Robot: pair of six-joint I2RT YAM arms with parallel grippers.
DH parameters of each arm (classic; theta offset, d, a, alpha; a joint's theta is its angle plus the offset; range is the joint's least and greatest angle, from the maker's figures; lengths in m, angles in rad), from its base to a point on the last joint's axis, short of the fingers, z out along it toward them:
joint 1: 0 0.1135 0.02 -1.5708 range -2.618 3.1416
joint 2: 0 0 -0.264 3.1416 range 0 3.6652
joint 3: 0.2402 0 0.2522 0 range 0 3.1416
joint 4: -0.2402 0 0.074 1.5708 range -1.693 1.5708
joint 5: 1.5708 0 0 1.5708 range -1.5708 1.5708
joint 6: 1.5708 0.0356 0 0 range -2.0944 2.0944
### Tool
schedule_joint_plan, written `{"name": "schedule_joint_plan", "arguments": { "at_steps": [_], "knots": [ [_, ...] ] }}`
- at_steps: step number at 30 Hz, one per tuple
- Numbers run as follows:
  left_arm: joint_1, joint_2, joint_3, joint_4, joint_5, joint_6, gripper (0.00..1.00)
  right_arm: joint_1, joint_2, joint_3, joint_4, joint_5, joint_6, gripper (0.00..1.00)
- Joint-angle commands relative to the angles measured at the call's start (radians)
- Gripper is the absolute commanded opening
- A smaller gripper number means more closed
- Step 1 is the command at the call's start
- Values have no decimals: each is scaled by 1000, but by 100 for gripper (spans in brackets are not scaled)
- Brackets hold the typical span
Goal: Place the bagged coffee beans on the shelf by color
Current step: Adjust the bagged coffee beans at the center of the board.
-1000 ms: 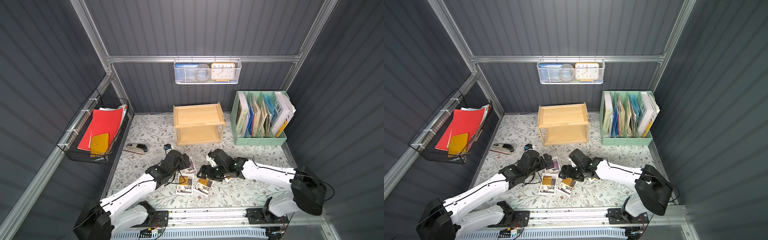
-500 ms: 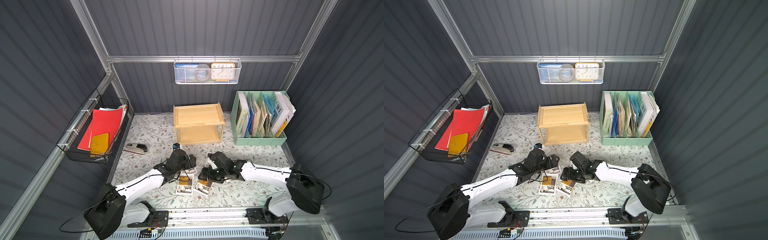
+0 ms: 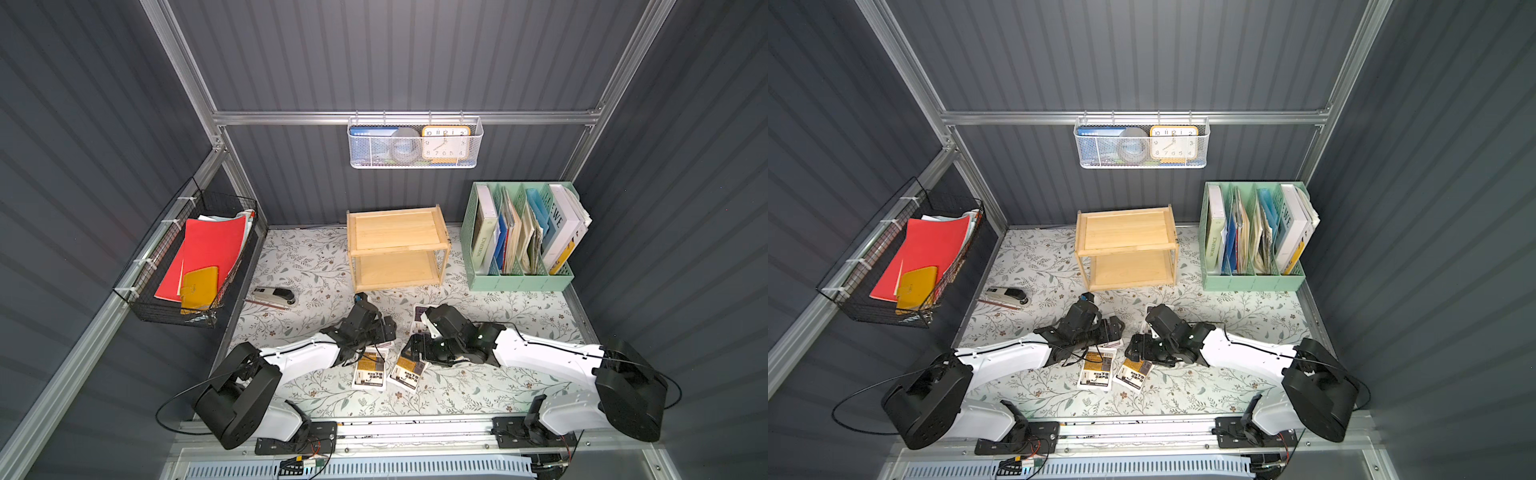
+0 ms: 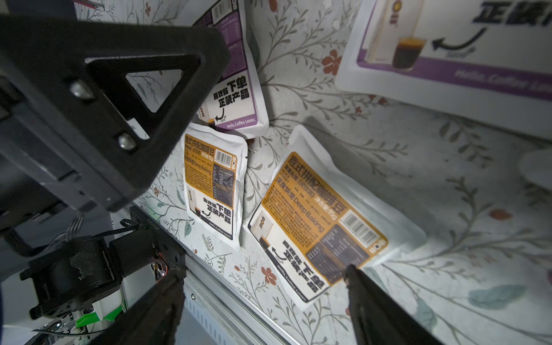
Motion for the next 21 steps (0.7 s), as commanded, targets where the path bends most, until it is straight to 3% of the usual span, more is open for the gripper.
{"name": "schedule_joint_plan", "arguments": {
  "at_steps": [1, 14, 21],
  "knots": [
    [-2, 40, 13, 5, 1, 18, 100, -1, -25, -22, -31, 20, 11, 88],
    [57, 222, 158, 37, -56, 127, 100, -1, -68, -64, -43, 11, 23, 88],
    [74, 170, 268, -49, -60, 200, 100, 1, -99, -121, -37, -4, 51, 88]
  ]
}}
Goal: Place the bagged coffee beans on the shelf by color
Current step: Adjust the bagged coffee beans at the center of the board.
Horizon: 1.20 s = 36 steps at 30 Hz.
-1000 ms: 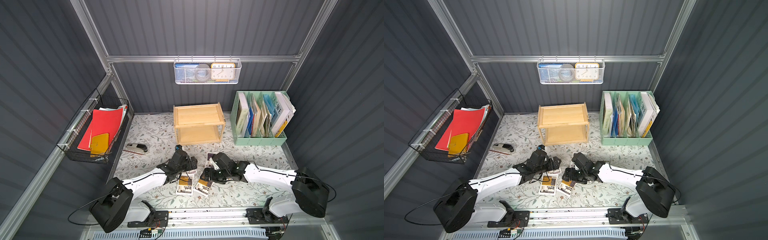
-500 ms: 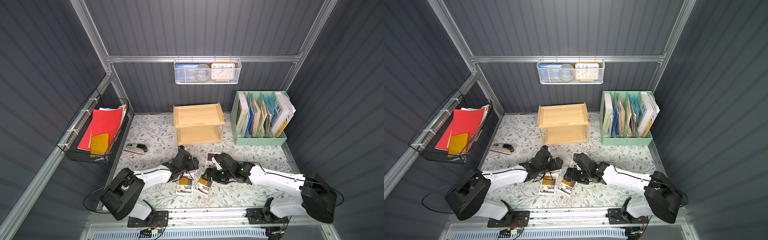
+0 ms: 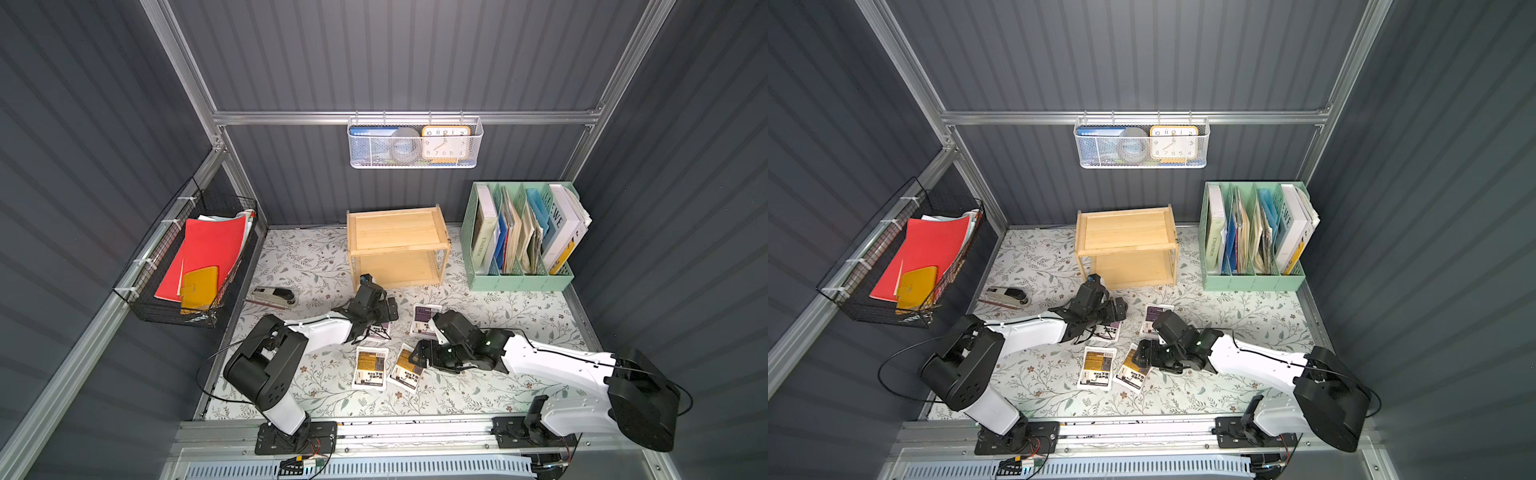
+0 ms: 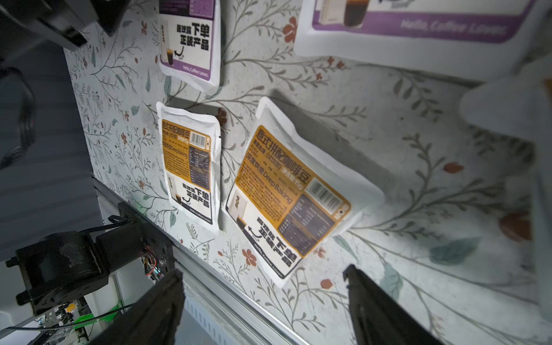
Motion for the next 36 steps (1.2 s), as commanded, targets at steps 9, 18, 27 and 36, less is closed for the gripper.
{"name": "schedule_joint_plan", "arguments": {
  "at_steps": [9, 18, 27, 36],
  "knots": [
    [-2, -259, -26, -206, -29, 88, 100, 3, -34, -145, 96, -43, 95, 88],
    [-3, -445, -146, -273, -18, 36, 100, -12, 174, -42, 241, -89, 104, 88],
    [-13, -477, -164, -321, 15, 38, 100, -110, 228, -63, 431, -178, 186, 86],
    [-64, -430, -128, -401, 15, 65, 100, -97, 68, -165, 272, -172, 150, 84]
  ]
}}
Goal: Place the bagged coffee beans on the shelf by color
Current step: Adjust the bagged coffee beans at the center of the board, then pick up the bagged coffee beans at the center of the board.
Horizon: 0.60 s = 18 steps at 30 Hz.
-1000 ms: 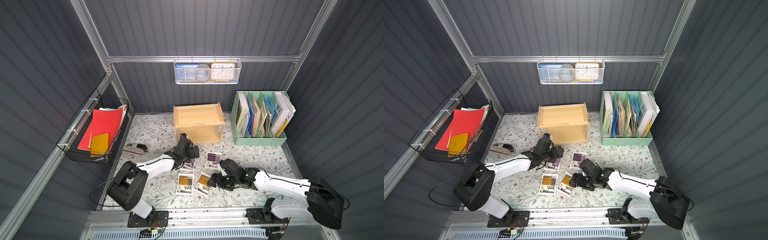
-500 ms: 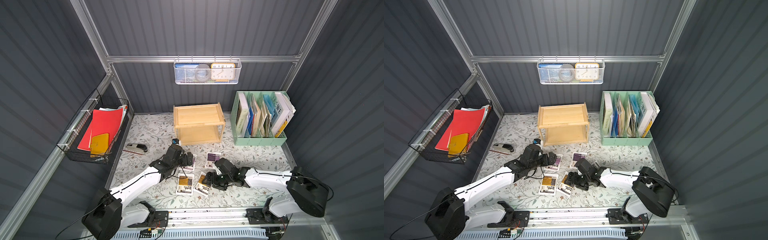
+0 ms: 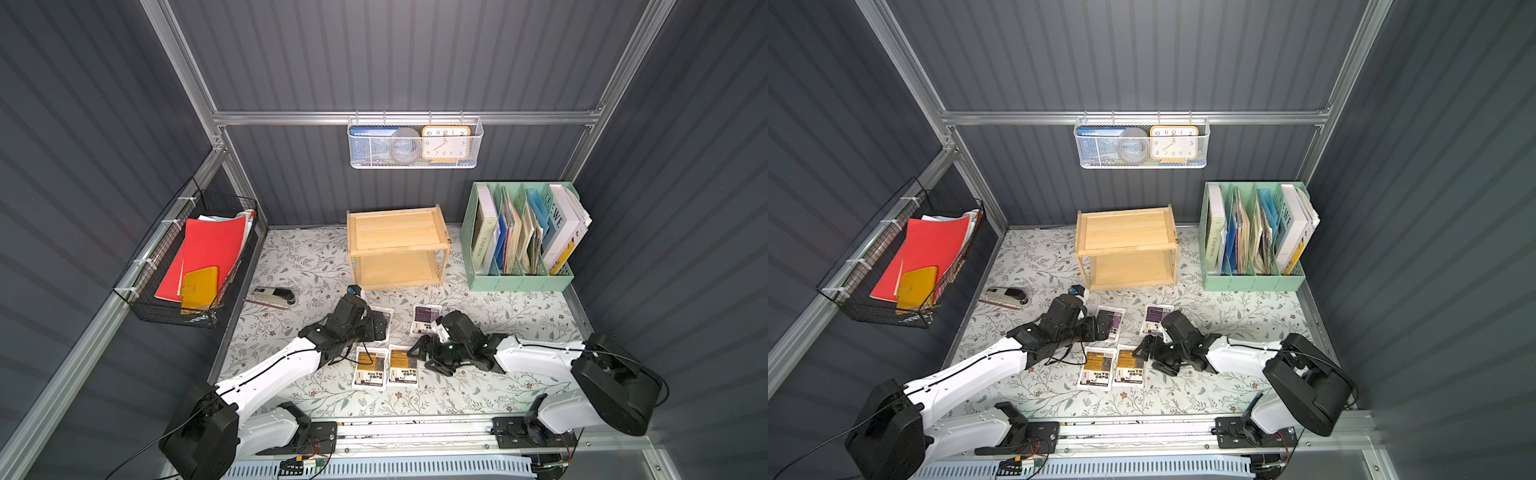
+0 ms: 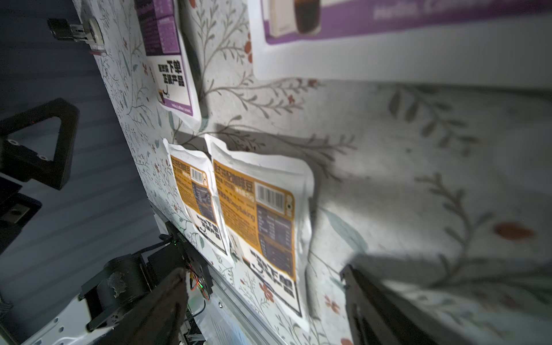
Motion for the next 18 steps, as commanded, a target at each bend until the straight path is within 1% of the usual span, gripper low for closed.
{"name": "schedule_joint_plan", "arguments": {
  "at_steps": [1, 6, 14, 18],
  "knots": [
    [-26, 29, 30, -75, -14, 15, 100, 15, -46, -22, -87, -6, -20, 84],
    [-95, 89, 60, -119, -76, -9, 100, 50, -59, -24, -117, -21, -31, 84],
    [-225, 249, 138, -200, -210, -42, 100, 94, 7, -20, -70, -30, -20, 82],
    [-266, 307, 168, -236, -262, -64, 100, 100, 46, -11, -32, -29, -9, 81]
  ]
}}
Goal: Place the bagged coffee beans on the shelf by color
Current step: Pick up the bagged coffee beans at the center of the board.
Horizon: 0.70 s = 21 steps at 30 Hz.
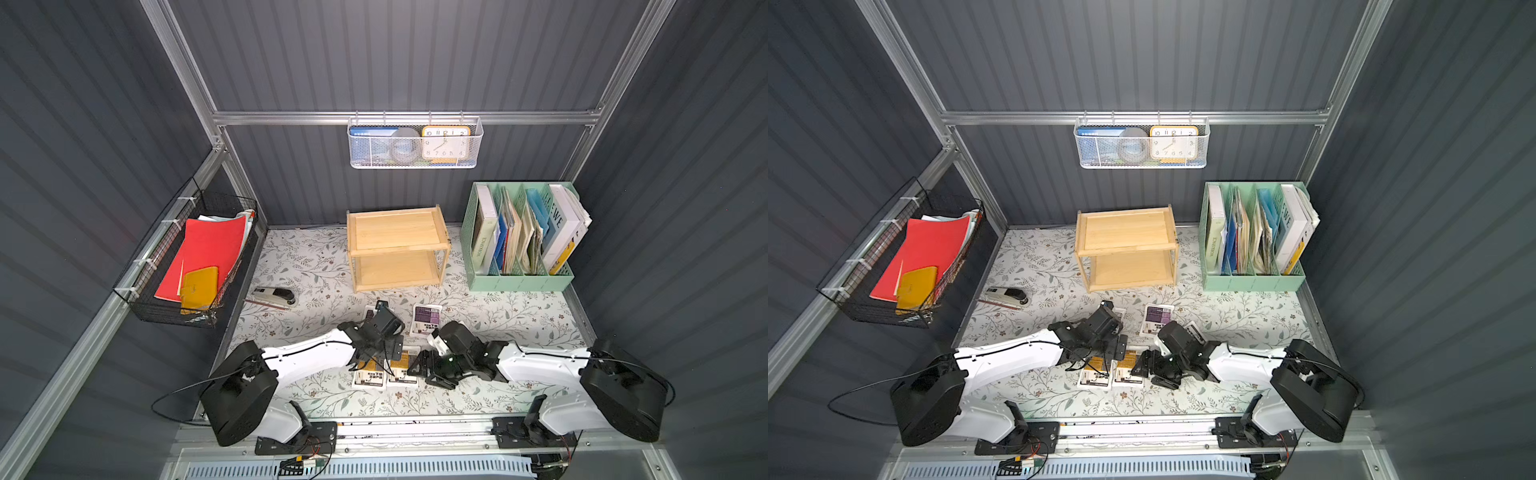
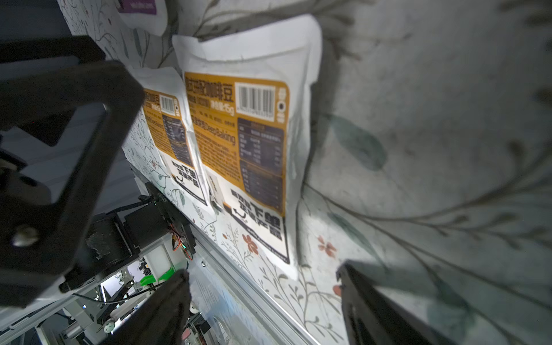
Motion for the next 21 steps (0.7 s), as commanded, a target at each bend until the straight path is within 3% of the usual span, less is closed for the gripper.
{"name": "schedule_joint_plan", "arguments": {
  "at_steps": [1, 13, 15, 21],
  "knots": [
    [-25, 41, 37, -73, -81, -33, 100, 10, 51, 2, 0, 15, 6, 81],
    [-61, 141, 53, -91, -98, -94, 100, 11, 155, 16, 78, 9, 23, 74],
    [-63, 136, 48, -87, -96, -100, 100, 11, 176, 20, 95, 3, 25, 68],
    [-63, 114, 47, -73, -83, -114, 100, 11, 193, 17, 130, -24, 37, 33]
  ]
}}
